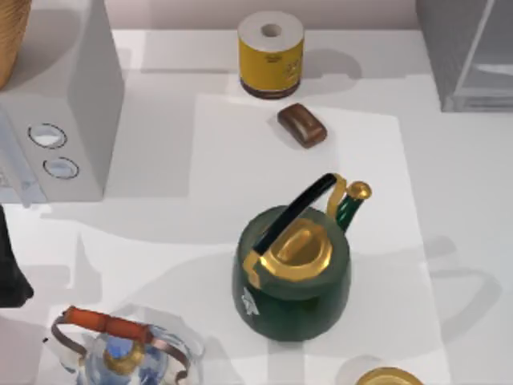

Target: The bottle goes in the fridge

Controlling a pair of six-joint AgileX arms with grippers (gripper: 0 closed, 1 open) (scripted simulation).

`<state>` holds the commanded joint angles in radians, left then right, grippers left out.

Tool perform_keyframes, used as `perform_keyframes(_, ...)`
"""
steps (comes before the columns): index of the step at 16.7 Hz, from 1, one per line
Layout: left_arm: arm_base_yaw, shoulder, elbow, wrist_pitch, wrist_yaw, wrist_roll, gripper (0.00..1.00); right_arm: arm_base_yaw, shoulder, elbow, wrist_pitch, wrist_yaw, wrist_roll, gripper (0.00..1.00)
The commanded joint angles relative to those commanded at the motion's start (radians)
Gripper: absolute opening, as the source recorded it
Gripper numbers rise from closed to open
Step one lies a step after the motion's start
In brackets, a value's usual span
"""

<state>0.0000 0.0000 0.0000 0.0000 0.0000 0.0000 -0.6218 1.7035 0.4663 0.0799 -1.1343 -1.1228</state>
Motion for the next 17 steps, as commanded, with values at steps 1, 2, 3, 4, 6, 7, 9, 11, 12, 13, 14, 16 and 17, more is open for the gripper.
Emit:
perform_keyframes(1, 0.0, 0.0, 0.0, 0.0, 0.0, 0.0, 1.0, 0.0, 0.0, 0.001, -0.002, 0.0, -0.001, 0.01)
perform_keyframes(2, 0.0, 0.0, 0.0, 0.0, 0.0, 0.0, 1.0, -0.003, 0.002, 0.008, -0.013, -0.001, -0.009, 0.01)
perform_keyframes(3, 0.0, 0.0, 0.0, 0.0, 0.0, 0.0, 1.0, -0.007, 0.005, 0.021, -0.035, -0.001, -0.024, 0.01)
perform_keyframes(4, 0.0, 0.0, 0.0, 0.0, 0.0, 0.0, 1.0, -0.014, 0.01, 0.039, -0.067, -0.003, -0.047, 0.01)
perform_keyframes(6, 0.0, 0.0, 0.0, 0.0, 0.0, 0.0, 1.0, -0.037, 0.025, 0.089, -0.156, -0.006, -0.108, 0.01)
perform_keyframes(7, 0.0, 0.0, 0.0, 0.0, 0.0, 0.0, 1.0, -0.052, 0.035, 0.118, -0.211, -0.008, -0.146, 0.01)
perform_keyframes(9, 0.0, 0.0, 0.0, 0.0, 0.0, 0.0, 1.0, -0.088, 0.059, 0.185, -0.338, -0.011, -0.234, 0.01)
perform_keyframes(11, 0.0, 0.0, 0.0, 0.0, 0.0, 0.0, 1.0, -0.129, 0.085, 0.257, -0.478, -0.014, -0.33, 0.01)
perform_keyframes(12, 0.0, 0.0, 0.0, 0.0, 0.0, 0.0, 1.0, -0.15, 0.098, 0.293, -0.551, -0.015, -0.38, 0.01)
perform_keyframes(13, 0.0, 0.0, 0.0, 0.0, 0.0, 0.0, 1.0, -0.171, 0.111, 0.329, -0.622, -0.016, -0.429, 0.01)
perform_keyframes(14, 0.0, 0.0, 0.0, 0.0, 0.0, 0.0, 1.0, -0.192, 0.123, 0.365, -0.692, -0.017, -0.478, 0.01)
perform_keyframes(16, 0.0, 0.0, 0.0, 0.0, 0.0, 0.0, 1.0, -0.229, 0.144, 0.431, -0.821, -0.019, -0.569, 0.01)
perform_keyframes(17, 0.0, 0.0, 0.0, 0.0, 0.0, 0.0, 1.0, -0.244, 0.153, 0.461, -0.878, -0.02, -0.61, 0.01)
